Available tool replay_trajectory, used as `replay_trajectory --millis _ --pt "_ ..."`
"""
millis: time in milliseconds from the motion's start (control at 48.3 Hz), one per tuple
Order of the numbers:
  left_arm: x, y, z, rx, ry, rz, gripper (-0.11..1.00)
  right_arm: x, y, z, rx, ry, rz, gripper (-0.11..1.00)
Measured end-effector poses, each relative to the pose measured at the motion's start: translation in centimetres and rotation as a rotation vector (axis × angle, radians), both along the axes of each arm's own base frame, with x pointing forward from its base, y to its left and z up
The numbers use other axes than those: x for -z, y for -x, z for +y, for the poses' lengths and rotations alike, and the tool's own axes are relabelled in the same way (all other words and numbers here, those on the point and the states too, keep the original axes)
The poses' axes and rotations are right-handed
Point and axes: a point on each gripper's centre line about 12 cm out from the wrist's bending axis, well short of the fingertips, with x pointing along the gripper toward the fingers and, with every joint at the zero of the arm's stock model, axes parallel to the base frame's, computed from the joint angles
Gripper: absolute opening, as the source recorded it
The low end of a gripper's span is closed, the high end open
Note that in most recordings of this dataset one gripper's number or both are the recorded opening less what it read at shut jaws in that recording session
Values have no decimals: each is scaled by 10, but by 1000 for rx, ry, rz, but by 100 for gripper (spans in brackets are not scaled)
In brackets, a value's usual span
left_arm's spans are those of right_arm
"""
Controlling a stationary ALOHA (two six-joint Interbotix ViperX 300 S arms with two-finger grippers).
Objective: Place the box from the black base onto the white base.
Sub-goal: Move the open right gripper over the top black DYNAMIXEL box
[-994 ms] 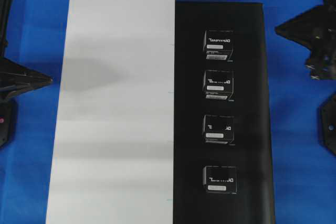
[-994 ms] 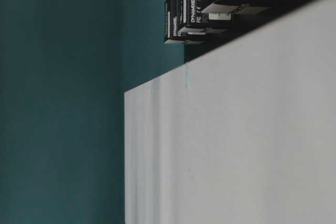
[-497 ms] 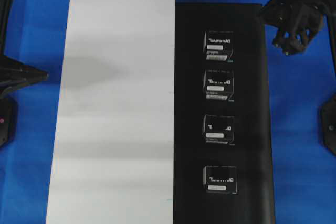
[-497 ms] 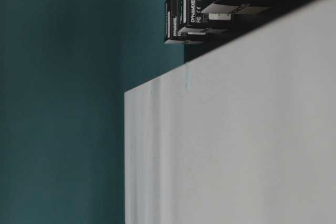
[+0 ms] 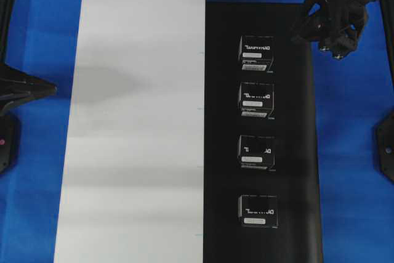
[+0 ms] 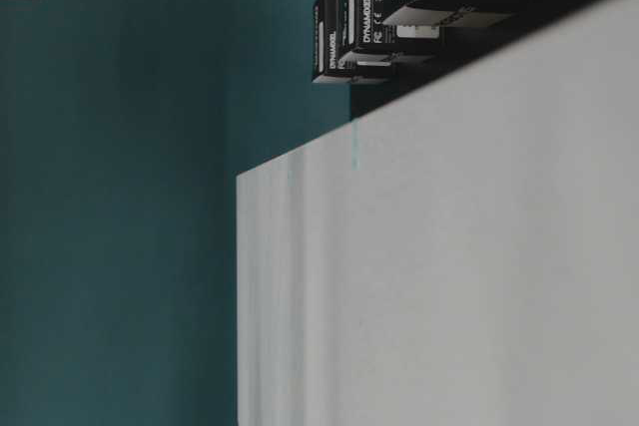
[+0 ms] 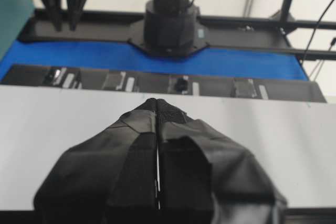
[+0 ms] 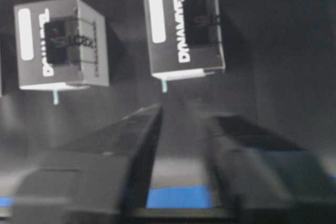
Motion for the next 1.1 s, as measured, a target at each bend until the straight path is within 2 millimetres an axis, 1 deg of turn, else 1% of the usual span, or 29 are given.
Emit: replay_trajectory --millis 145,186,228,373,621,1097 --pt "0 0 0 0 5 0 -6 1 -3 -2 7 20 -12 89" --pt "0 0 0 0 3 0 -6 2 -5 -2 6 36 -19 96" --pt "0 0 0 0 3 0 -6 2 -7 -1 1 51 -24 99" --pt "0 0 0 0 5 0 -6 6 -11 2 -44 106 -29 99" --pt "0 0 0 0 3 0 -6 20 -11 5 -40 81 -4 99" --pt "0 0 0 0 5 1 -6 41 -15 1 -20 85 15 99"
